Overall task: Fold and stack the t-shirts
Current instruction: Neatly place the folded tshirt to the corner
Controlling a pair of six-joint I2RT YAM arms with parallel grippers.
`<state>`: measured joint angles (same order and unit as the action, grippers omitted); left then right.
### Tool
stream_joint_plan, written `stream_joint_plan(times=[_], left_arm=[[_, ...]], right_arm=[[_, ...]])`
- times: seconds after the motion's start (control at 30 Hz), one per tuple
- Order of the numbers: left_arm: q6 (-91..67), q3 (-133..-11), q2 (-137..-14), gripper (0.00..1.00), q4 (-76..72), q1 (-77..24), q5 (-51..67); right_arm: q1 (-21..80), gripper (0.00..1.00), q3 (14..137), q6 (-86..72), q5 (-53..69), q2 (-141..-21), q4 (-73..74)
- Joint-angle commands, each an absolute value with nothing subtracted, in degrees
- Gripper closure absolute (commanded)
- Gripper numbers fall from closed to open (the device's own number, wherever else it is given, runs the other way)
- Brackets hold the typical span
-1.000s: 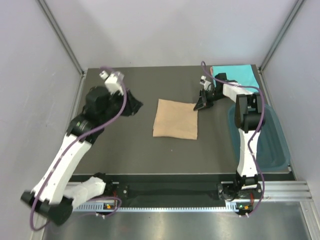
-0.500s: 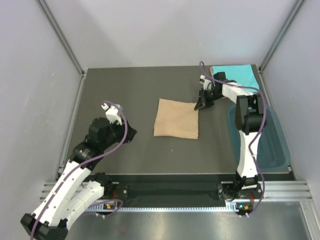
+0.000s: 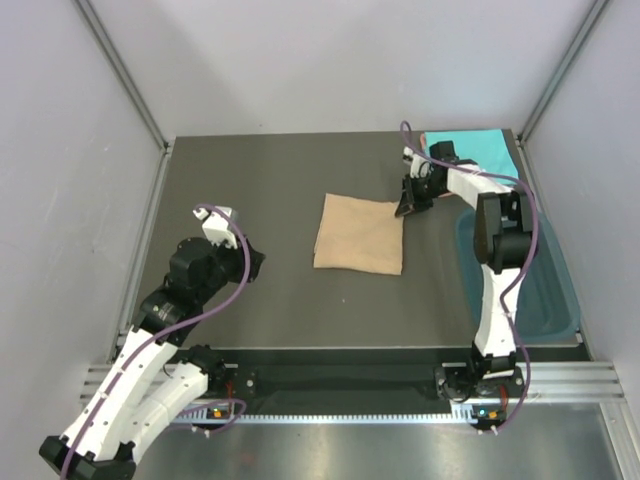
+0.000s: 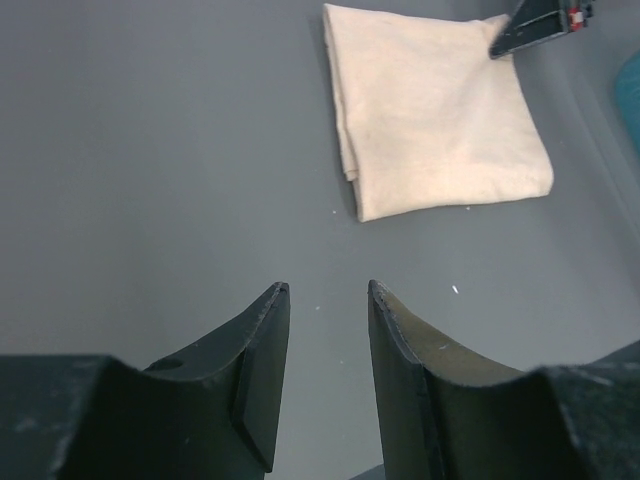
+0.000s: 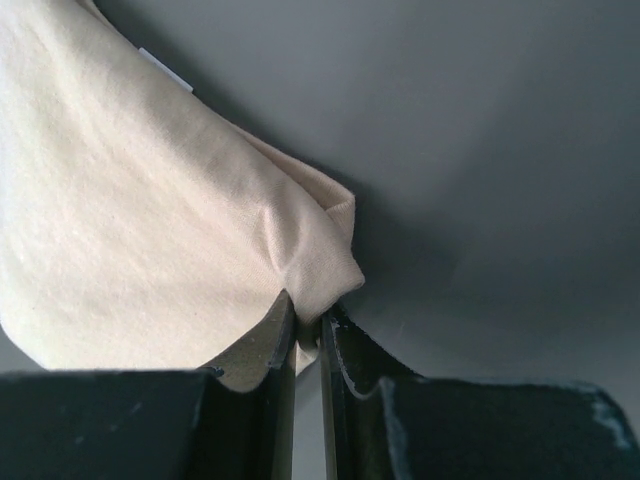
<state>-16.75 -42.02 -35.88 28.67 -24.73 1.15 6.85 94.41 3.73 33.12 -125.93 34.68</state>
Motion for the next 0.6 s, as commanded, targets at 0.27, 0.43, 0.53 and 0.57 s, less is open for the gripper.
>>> stream_joint_plan(times=[0.27,0.43,0.53,0.57], left_arm=[[-15.4,-44.2,-35.2,0.58,28.0,-24.6,-2.5],[-15.3,-44.0,-35.4,0.58,27.9,-24.6,-2.5],[-15.2,-43.9,-35.7,0.58,27.9,-24.6,-2.5],[-15.2,-43.9,-35.8,0.58,27.9,-24.7,-2.3]], right_arm=[[6.6,1.0,93.2,6.5,23.2,-114.9,29.3],[6.6,1.0,93.5,7.7,20.3,-112.3,29.0],[6.6,1.0,93.7,8.3,19.1,-111.1,28.0],[6.6,1.0,94.1,8.6,18.5,-110.9,28.0]])
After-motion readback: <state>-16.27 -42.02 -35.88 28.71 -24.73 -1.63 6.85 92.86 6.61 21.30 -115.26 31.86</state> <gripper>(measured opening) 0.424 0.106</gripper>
